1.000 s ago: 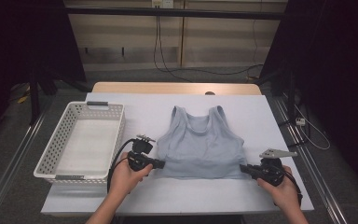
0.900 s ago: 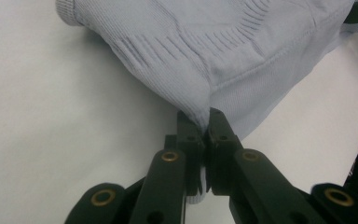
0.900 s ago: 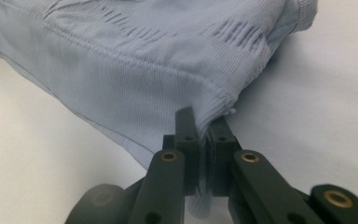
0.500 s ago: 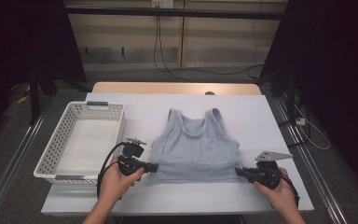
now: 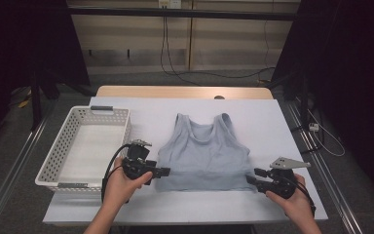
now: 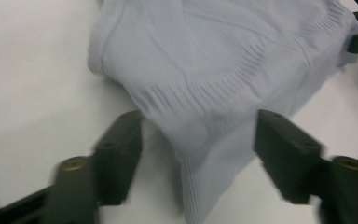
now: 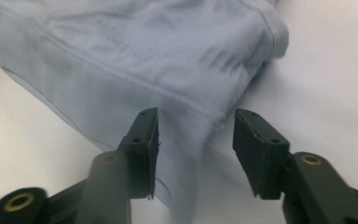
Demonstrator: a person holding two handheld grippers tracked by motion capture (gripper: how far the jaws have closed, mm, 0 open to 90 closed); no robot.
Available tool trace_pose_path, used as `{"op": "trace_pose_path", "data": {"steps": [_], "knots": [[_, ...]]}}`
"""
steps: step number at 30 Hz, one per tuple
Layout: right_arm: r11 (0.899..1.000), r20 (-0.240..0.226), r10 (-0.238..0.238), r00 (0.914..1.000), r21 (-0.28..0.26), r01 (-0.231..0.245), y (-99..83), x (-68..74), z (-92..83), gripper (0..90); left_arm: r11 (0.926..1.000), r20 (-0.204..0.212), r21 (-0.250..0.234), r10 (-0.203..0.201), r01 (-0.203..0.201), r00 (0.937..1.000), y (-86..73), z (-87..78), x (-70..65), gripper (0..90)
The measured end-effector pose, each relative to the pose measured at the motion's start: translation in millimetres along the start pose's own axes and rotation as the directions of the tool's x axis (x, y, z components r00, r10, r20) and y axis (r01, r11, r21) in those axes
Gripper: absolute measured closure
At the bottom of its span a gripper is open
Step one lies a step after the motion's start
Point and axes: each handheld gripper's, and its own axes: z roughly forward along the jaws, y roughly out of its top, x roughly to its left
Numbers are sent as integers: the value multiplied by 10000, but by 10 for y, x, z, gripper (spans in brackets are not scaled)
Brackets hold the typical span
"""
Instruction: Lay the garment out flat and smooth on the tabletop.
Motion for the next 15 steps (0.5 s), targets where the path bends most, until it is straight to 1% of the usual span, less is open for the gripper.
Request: {"op": "trace_pose_path", "data": {"steps": [2,4,6,8,12,15], "knots": [[9995,6,-58,10000,-299,58,37,41,-13,401,9999,-35,-118,111,-111,9999,43,7,14,232],[9980,-86,-185,9998,-603,179,81,91,-23,358,9993,-240,-291,223,-230,9995,81,15,30,181],[9959,-211,-367,9991,-835,348,119,151,-27,326,9988,-238,-394,280,-289,9993,118,22,47,150],[9951,-277,-484,9984,-876,458,146,198,-10,294,9987,-330,-377,343,-355,9989,154,37,56,141],[9951,-448,-441,9980,-903,399,177,261,43,246,9977,-396,-337,566,-580,9976,224,55,83,123],[9937,-477,-550,9973,-1005,500,201,316,66,211,9974,-289,-419,580,-592,9979,264,54,111,117]]}}
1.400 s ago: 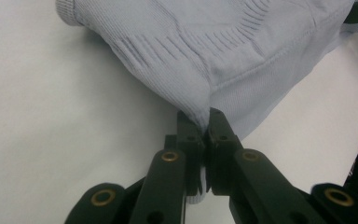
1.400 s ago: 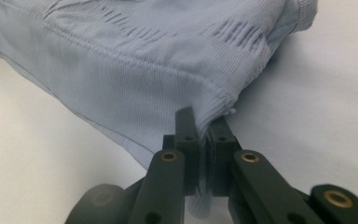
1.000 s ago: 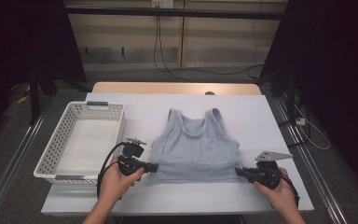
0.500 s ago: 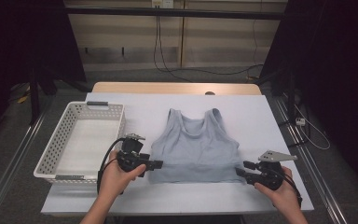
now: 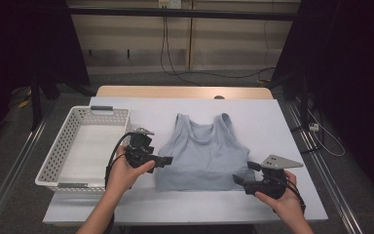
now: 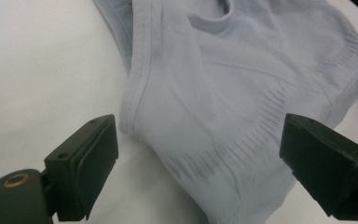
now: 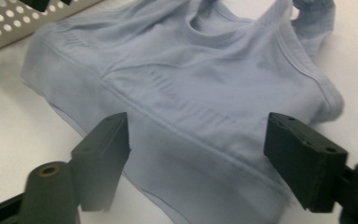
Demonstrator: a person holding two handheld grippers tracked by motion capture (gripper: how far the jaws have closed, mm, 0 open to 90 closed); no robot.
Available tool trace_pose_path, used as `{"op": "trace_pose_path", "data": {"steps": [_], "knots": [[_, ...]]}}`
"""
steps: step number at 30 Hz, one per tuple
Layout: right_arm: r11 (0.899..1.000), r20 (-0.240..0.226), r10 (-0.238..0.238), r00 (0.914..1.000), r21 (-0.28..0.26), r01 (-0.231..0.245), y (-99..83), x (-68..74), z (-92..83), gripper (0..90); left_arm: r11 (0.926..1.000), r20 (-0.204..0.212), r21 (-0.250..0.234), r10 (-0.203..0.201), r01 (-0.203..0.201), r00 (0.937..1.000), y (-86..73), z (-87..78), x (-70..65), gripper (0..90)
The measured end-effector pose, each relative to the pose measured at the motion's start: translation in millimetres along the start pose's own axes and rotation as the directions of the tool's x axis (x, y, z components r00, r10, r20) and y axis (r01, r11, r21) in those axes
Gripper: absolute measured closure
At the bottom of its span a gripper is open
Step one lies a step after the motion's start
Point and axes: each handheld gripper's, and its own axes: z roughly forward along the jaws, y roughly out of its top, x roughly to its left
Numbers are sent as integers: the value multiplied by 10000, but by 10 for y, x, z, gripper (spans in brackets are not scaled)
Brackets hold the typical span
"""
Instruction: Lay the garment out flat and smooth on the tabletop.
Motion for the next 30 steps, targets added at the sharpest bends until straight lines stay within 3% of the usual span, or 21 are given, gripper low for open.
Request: {"op": "trace_pose_path", "data": {"steps": [7,20,30], "knots": [[9997,-139,-12,9999,-236,9,70,66,75,157,9998,-94,-98,190,-191,9998,73,16,52,107],[9978,-761,-650,9950,102,659,94,281,318,129,9997,-350,-211,134,-142,9993,245,64,140,97],[9951,-980,-897,9911,324,932,86,363,411,127,9995,-576,-310,-46,28,9983,436,227,235,95]]}}
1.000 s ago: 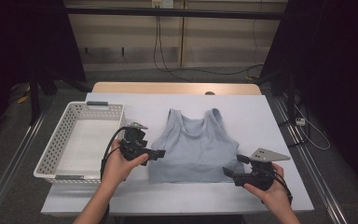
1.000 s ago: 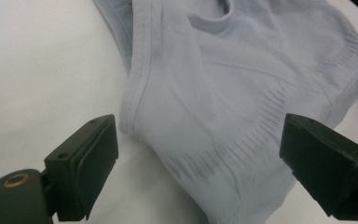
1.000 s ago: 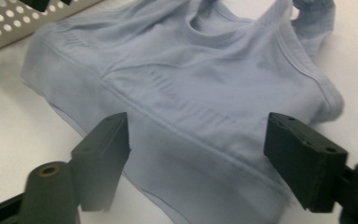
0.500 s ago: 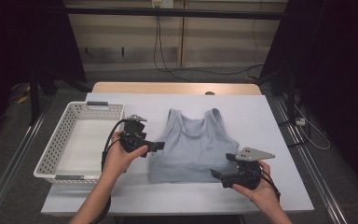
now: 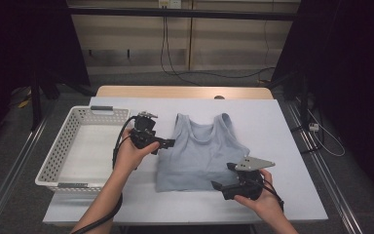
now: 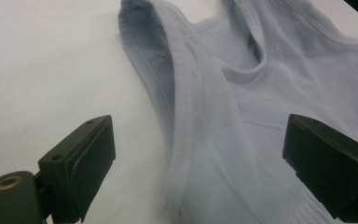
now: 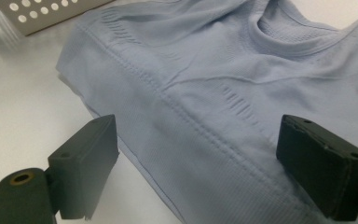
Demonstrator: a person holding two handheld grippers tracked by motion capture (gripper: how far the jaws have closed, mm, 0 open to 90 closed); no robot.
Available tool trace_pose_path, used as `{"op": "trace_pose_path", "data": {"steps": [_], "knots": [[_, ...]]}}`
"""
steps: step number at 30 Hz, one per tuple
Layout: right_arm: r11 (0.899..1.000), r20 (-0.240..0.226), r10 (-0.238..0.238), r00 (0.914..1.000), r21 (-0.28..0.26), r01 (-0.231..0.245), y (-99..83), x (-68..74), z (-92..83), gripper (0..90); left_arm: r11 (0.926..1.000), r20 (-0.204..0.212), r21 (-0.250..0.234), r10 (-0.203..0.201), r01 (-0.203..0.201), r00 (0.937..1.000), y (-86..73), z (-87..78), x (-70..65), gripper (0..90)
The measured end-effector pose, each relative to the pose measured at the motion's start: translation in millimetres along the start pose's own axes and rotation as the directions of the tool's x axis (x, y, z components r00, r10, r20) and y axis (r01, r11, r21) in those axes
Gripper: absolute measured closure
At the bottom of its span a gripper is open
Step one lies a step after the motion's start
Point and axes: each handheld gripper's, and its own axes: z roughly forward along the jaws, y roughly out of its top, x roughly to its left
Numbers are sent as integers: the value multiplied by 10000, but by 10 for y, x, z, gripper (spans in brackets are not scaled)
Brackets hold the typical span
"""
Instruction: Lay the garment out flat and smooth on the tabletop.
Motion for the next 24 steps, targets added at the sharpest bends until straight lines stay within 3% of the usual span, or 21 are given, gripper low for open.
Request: {"op": "trace_pose_path", "data": {"steps": [14,24], "knots": [[10000,-138,11,9999,37,-10,9,42,72,122,9997,-238,-253,2,-8,9997,193,203,122,92],[9998,-476,-188,9987,-11,188,101,207,261,103,9997,-234,-225,11,-16,9997,304,266,181,82]]}}
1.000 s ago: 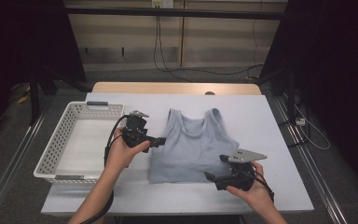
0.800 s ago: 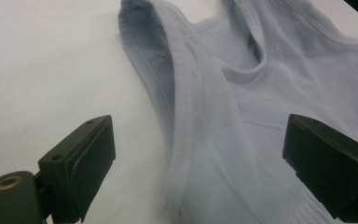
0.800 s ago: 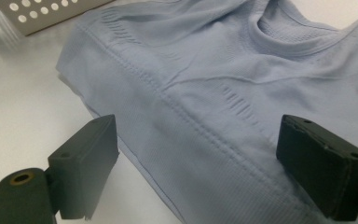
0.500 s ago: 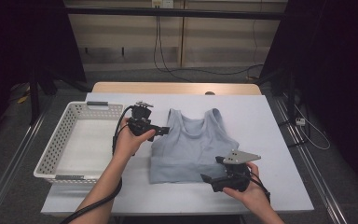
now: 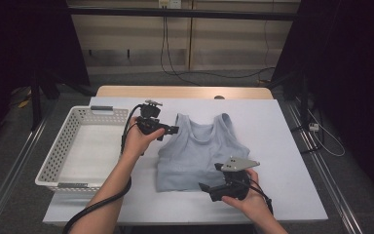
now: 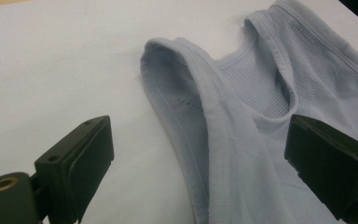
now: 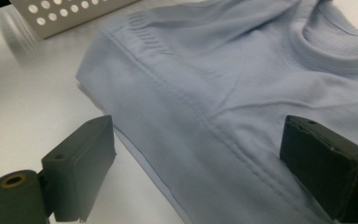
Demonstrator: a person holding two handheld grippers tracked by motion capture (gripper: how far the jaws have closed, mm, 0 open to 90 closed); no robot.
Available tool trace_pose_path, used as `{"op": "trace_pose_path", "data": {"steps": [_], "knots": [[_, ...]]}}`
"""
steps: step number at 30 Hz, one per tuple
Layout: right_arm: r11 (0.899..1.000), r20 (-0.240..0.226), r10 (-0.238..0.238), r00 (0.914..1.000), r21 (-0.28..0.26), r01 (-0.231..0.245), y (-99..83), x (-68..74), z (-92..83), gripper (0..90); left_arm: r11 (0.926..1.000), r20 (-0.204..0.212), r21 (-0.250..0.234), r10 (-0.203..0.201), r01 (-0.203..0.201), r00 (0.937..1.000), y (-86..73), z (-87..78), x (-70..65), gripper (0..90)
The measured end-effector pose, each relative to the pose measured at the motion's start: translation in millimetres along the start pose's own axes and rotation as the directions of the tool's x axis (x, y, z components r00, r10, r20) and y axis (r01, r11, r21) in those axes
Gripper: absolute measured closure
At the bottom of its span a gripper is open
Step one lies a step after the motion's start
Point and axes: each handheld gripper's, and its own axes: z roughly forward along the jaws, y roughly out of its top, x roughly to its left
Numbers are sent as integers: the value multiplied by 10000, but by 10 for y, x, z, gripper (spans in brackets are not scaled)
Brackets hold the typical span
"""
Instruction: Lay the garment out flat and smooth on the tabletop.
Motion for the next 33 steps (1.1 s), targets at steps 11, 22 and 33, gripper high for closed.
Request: {"op": "trace_pose_path", "data": {"steps": [11,22,33], "knots": [[9996,-449,-176,9988,-212,166,84,135,200,36,10000,-20,3,16,-16,10000,81,4,55,79],[9975,-1208,-659,9905,-335,622,196,253,304,171,10000,-109,-31,-89,89,9999,86,-33,76,80],[9867,-1723,-1604,9719,-16,1626,299,465,607,341,10000,-229,-31,-74,73,9997,77,-87,88,80]]}}
